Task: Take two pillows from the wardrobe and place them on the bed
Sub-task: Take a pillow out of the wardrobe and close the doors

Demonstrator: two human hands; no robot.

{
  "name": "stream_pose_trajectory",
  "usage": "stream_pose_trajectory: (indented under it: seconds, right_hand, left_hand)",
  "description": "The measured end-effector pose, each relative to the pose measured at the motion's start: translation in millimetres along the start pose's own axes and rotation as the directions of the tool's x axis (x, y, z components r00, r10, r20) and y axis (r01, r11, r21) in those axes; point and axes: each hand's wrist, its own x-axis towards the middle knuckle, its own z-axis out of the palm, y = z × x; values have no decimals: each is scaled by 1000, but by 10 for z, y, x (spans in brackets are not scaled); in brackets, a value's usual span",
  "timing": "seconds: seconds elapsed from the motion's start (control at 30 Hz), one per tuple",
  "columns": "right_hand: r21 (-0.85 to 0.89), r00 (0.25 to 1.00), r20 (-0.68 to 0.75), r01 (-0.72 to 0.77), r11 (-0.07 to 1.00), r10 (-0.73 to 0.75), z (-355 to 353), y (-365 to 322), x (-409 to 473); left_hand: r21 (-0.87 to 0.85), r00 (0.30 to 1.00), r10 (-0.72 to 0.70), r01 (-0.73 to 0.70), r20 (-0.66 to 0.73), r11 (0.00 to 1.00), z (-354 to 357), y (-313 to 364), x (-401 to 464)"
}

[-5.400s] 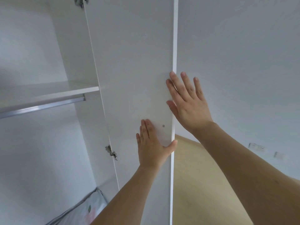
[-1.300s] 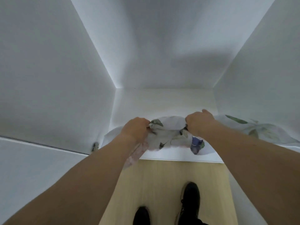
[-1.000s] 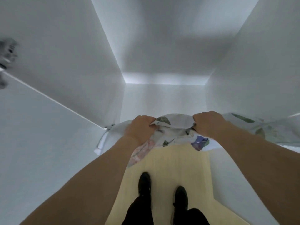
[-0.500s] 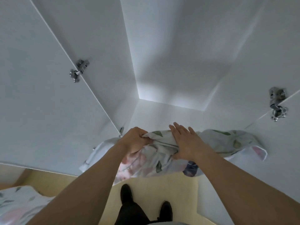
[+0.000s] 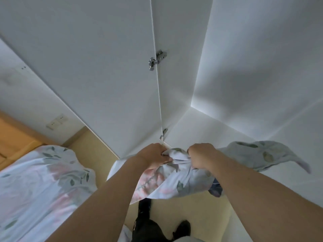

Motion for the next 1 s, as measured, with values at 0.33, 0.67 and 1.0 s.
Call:
stream_pose_trajectory:
  seconds: [0.33,0.67,1.0]
  right_hand:
    - [-262,985,125,150,953,-121,-294,-992,502]
    - [-264,978,162,170,950,-130,-296,-1144,572]
    - [-257,983,120,167,952,-140,-159,-907,372]
  left_hand:
    - [-566,769,-599,398,-223,722,-610,-1469,-404]
    - [-696,587,-586,52,-559,716,-1252,-1718,-336]
    - [-456,509,-484,190,-711,869,-985,-1393,-355]
